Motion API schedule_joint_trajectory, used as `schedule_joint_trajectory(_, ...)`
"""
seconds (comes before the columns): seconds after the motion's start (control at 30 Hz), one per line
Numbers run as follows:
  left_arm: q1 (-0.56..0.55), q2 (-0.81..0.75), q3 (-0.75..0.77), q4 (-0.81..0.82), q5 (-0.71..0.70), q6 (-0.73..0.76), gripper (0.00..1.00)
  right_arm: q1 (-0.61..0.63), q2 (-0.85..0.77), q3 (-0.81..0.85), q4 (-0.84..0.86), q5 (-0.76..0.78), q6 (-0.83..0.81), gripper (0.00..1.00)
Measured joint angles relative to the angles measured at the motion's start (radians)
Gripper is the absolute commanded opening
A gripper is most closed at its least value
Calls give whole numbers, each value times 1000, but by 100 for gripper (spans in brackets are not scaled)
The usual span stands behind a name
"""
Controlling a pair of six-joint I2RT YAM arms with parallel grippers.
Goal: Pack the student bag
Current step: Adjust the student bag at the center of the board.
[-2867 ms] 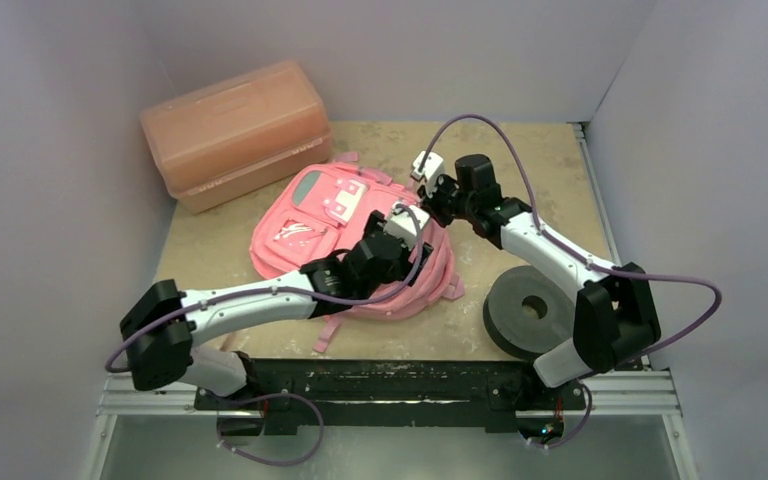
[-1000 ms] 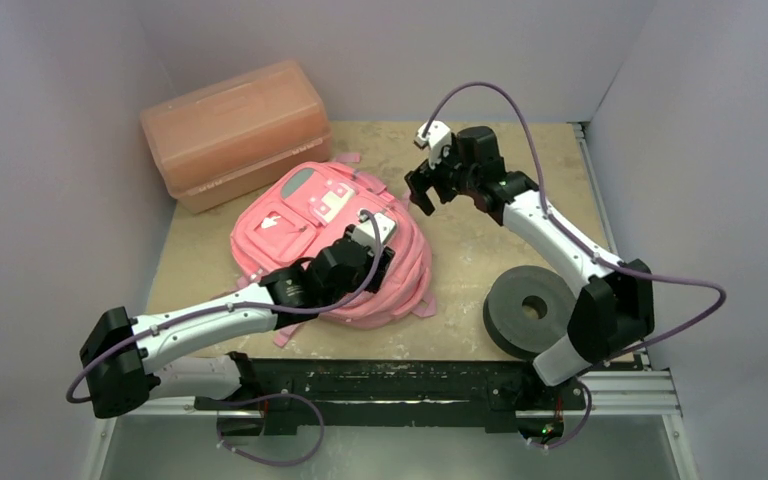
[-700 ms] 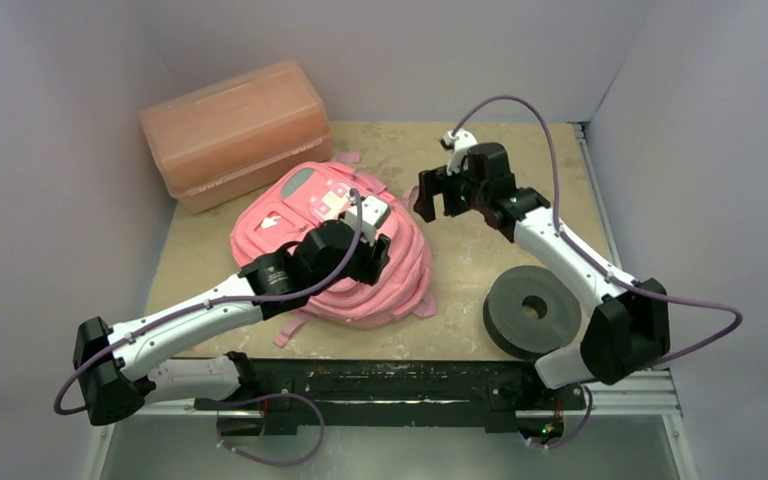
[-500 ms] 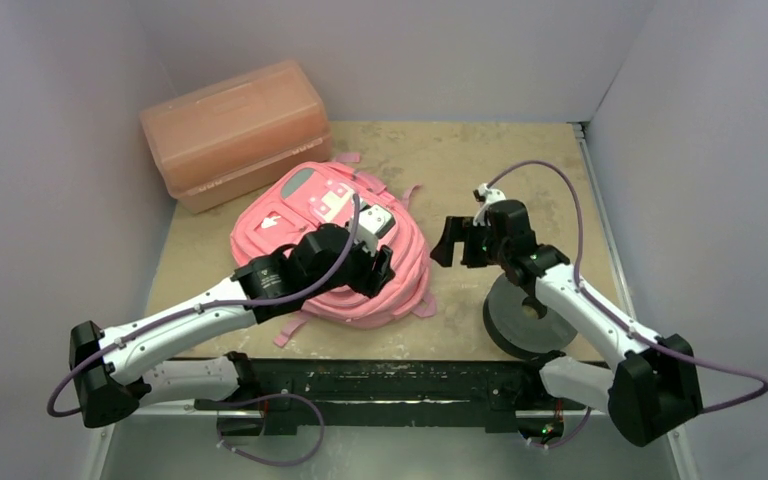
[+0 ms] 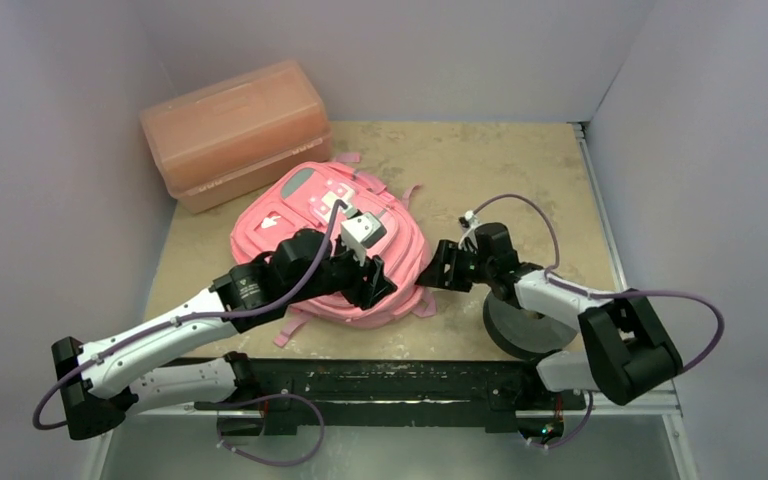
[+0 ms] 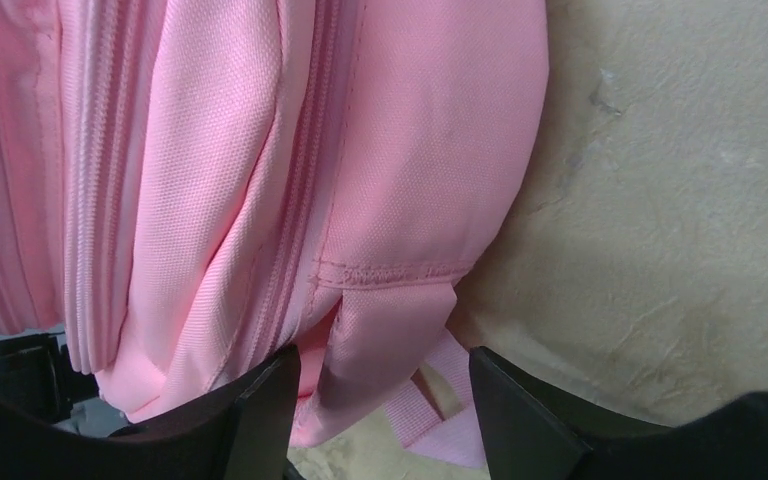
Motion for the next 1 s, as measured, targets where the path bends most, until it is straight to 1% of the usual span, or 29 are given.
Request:
schedule_joint_trajectory(0.07, 0, -10, -5, 5, 16, 0, 52, 7, 35, -12, 56, -21, 10, 68)
schedule_joint_trajectory(0.1, 0, -14, -6, 7, 26, 0, 52, 13, 60, -18, 94, -33, 19, 63)
schedule_joint_trajectory(0.13, 0, -16, -6, 11, 38, 0, 52, 18, 85, -23, 128, -47, 29, 54)
schedule_joint_trajectory(0.17, 0, -17, -6, 15, 47, 0, 52, 25, 113, -26, 166, -63, 39, 41)
schedule_joint_trajectory(0.2, -2, -17, -6, 19, 57, 1, 52, 32, 139, -27, 200, -78, 51, 25)
schedule_joint_trajectory(0.23, -4, -17, -6, 21, 63, 2, 53, 36, 157, -28, 224, -90, 62, 12)
schedule_joint_trajectory(0.27, -9, -18, -9, 27, 66, 4, 55, 39, 165, -28, 234, -97, 70, 2)
schedule_joint_trajectory(0.3, -14, -19, -13, 33, 67, 6, 55, 39, 166, -28, 237, -104, 91, 0)
schedule_joint_trajectory(0.37, -34, -27, -28, 51, 54, 21, 56, 40, 132, -23, 219, -103, 122, 0)
schedule_joint_trajectory(0.43, -59, -34, -32, 48, 18, 42, 57, 43, 56, 14, 133, -97, 147, 0)
schedule_joint_trajectory(0.53, -91, -28, -8, 7, -68, 85, 59, 52, -63, 154, -49, -69, 182, 0)
schedule_joint_trajectory(0.63, -117, 24, 103, -92, -177, 137, 60, 60, -119, 347, -216, -54, 247, 0)
schedule_joint_trajectory(0.77, -158, 81, 262, -169, -336, 206, 63, 60, -103, 576, -315, -67, 360, 0)
schedule_joint_trajectory(0.83, -171, 98, 328, -192, -417, 242, 67, 61, -74, 674, -328, -78, 410, 0)
schedule_joint_trajectory(1.0, -172, 154, 453, -207, -604, 331, 75, 65, 62, 912, -361, -103, 519, 0)
